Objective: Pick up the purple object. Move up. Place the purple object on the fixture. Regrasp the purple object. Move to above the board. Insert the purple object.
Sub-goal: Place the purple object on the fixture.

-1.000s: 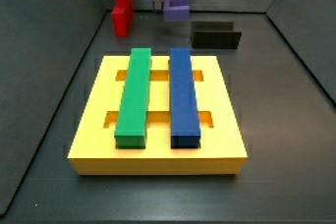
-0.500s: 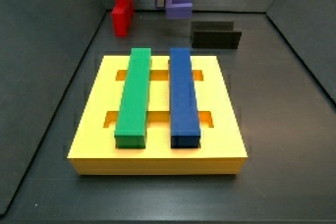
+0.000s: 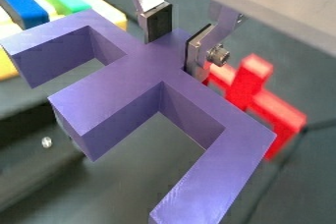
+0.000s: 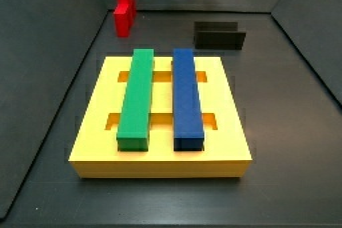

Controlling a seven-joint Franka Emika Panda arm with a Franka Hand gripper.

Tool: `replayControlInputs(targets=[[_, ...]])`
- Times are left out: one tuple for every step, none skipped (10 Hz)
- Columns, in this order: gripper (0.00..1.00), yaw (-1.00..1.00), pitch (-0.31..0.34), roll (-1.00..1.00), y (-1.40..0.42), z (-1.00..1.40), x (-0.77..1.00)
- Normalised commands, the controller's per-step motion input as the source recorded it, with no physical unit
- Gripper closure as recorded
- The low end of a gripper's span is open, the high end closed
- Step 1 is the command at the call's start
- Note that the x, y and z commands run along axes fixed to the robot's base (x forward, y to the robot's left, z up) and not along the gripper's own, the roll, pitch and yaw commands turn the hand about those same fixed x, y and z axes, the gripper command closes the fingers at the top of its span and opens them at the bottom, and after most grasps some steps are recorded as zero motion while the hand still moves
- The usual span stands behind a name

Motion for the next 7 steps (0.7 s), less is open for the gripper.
replayControlInputs(targets=[[1.00, 0.37, 0.637, -0.41, -0.21, 0.46, 0.47], [1.00, 0.42, 0.574, -0.42, -0.25, 0.39, 0.43], [1.00, 0.52, 0.457, -0.39, -0.29, 0.25, 0.38], [1.00, 0.54, 0.440, -0.42, -0.30, 0.18, 0.36], [1.00, 0.57, 0.420, -0.39, -0.29, 0.17, 0.33], [1.00, 0.59, 0.411, -0.39, -0.28, 0.15, 0.32], [1.00, 0.58, 0.426, -0.41, -0.28, 0.14, 0.32]])
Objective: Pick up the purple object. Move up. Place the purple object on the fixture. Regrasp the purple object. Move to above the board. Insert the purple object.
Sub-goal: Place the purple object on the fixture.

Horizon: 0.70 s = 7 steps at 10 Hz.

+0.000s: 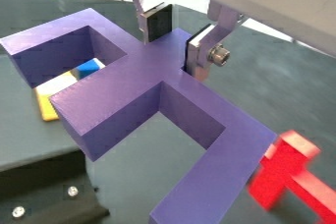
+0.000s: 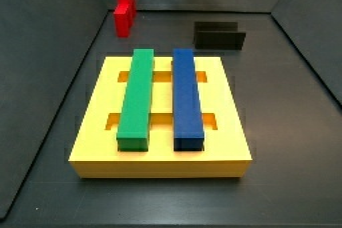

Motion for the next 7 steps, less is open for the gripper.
replayControlInputs(targets=[[1.00, 0.55, 0.466, -0.49, -0.29, 0.09, 0.33], [1.00, 0.55, 0.437, -0.48, -0.30, 0.00, 0.37], [1.00, 0.60, 0.383, -0.45, -0.27, 0.00, 0.33], [1.00, 0.69, 0.329, -0.39, -0.23, 0.00, 0.23], [1.00, 0.71, 0.309, -0.37, -0.21, 0.00, 0.20], [1.00, 0.71, 0.309, -0.37, -0.22, 0.00, 0.20], [1.00, 0.71, 0.309, -0.37, -0.22, 0.00, 0.19]])
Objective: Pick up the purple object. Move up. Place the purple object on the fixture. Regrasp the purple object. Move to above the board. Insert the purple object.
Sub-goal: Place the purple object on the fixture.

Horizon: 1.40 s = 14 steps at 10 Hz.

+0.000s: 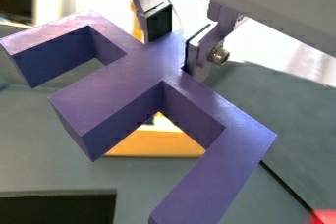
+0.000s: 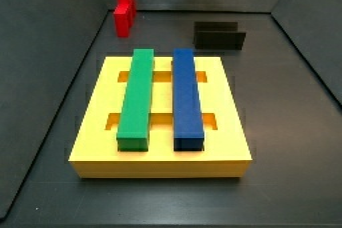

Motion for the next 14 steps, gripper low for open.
replayControlInputs(targets=[[1.00, 0.72, 0.320, -0.38, -0.21, 0.00, 0.18], [1.00, 0.72, 0.329, -0.38, -0.21, 0.00, 0.16], [1.00, 0.73, 0.323, -0.37, -0.20, 0.00, 0.14], [1.00, 0.73, 0.323, -0.37, -0.20, 0.00, 0.14], [1.00, 0.75, 0.300, -0.35, -0.19, 0.00, 0.11], [1.00, 0.78, 0.263, -0.33, -0.18, 0.00, 0.09], [1.00, 0.79, 0.246, -0.32, -0.17, 0.00, 0.09], [1.00, 0.80, 0.214, -0.29, -0.17, 0.00, 0.10], [1.00, 0.71, 0.234, -0.25, -0.12, 0.00, 0.19], [1.00, 0.70, 0.254, -0.29, -0.12, 0.00, 0.20], [1.00, 0.71, 0.263, -0.33, -0.14, 0.00, 0.18], [1.00, 0.71, 0.280, -0.36, -0.15, 0.00, 0.16], [1.00, 0.61, 0.214, -0.15, -0.03, 0.02, 0.37], [1.00, 0.50, 0.177, -0.22, 0.00, -0.03, 0.47]])
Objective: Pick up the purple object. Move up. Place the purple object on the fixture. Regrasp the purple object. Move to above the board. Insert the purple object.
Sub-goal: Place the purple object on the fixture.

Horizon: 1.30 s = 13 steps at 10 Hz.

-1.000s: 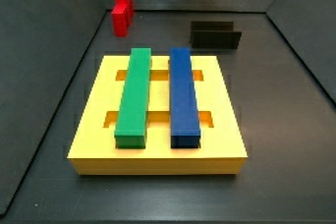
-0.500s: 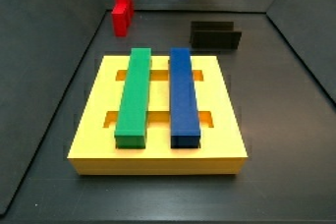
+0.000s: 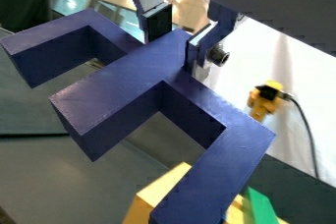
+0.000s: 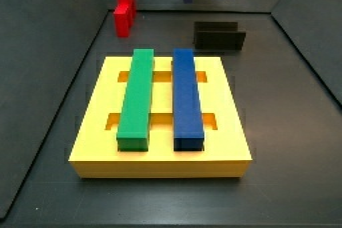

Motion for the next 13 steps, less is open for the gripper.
replayControlInputs(targets=[[1.00, 0.51, 0.169, -0.33, 0.00, -0.15, 0.40], [1.00, 0.54, 0.160, -0.35, 0.00, -0.17, 0.37], [1.00, 0.49, 0.131, -0.34, 0.04, -0.17, 0.38], [1.00, 0.29, 0.026, -0.37, 0.47, -0.26, 0.30], [1.00, 0.00, 0.000, -0.32, 0.55, -0.27, 0.09], [1.00, -0.04, 0.106, -0.12, 0.58, -0.23, 0.00], [1.00, -0.08, 0.134, 0.00, 0.41, -0.31, 0.05], [1.00, -0.26, 0.149, 0.10, 0.16, -0.55, 0.12], [1.00, -0.43, 0.174, 0.04, 0.07, -0.69, 0.22], [1.00, -0.49, 0.211, 0.02, 0.12, -0.65, 0.20], [1.00, -0.46, 0.206, 0.08, 0.11, -0.54, 0.17], [1.00, -0.43, 0.234, 0.18, 0.04, -0.50, 0.17], [1.00, -0.40, 0.263, 0.21, 0.02, -0.43, 0.13]])
